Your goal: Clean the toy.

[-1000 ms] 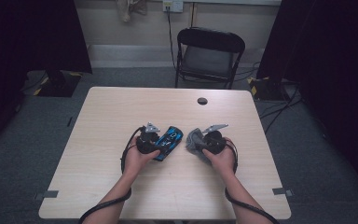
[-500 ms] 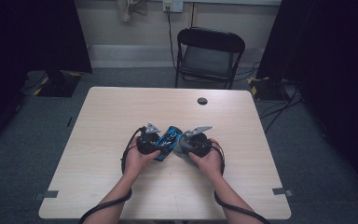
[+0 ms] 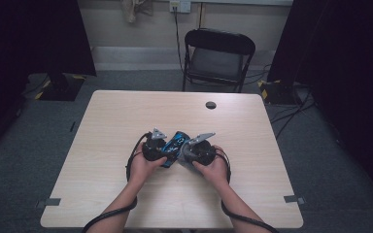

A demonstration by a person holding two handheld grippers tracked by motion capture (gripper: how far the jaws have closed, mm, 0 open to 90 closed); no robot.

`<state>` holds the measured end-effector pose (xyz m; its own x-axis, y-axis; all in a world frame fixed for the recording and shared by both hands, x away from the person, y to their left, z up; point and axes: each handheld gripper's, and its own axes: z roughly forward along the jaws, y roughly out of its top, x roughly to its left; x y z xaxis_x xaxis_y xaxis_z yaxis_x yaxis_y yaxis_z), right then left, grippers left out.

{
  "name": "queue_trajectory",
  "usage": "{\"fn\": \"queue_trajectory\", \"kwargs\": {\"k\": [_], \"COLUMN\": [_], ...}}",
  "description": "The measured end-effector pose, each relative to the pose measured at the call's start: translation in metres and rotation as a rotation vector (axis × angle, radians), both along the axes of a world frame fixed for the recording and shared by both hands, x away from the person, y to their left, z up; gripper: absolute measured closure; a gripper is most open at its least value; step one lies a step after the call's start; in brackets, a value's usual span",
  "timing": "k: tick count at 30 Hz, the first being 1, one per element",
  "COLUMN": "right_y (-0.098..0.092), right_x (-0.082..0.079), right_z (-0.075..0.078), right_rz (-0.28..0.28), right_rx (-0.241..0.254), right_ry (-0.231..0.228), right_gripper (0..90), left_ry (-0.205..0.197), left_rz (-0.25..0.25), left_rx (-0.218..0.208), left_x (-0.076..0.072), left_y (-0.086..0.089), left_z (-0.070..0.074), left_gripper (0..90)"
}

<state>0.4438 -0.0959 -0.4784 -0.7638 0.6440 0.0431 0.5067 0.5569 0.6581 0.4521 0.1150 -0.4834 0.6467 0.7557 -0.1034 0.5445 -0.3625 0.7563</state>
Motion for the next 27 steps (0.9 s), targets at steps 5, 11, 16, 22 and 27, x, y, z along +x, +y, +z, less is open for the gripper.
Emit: {"fn": "queue_trajectory", "kwargs": {"k": [5,11,16,22,27], "right_y": [0.005,0.009,0.015,0.017,0.019], "right_x": [-0.005,-0.011,-0.018,-0.023,-0.027], "right_z": [0.0,0.0,0.0,-0.001,-0.001], "right_rz": [0.036,0.06,0.082,0.092,0.1], "right_rx": [-0.003,0.003,0.007,0.023,0.036], "right_ry": [-0.005,0.001,0.005,0.014,0.023], "right_gripper": [74.3,74.4,74.4,74.4,74.5], "left_ry": [0.002,0.002,-0.001,-0.004,-0.001], "left_rz": [-0.002,0.0,0.001,0.002,0.005], "left_rx": [0.009,0.009,0.01,0.012,0.003], "left_x": [0.0,0.0,-0.001,-0.001,-0.001], "left_y": [-0.001,-0.001,-0.001,-0.001,-0.001], "left_z": [0.001,0.001,0.001,0.001,0.0], "left_gripper": [35.5,35.5,35.5,35.5,35.5]}}
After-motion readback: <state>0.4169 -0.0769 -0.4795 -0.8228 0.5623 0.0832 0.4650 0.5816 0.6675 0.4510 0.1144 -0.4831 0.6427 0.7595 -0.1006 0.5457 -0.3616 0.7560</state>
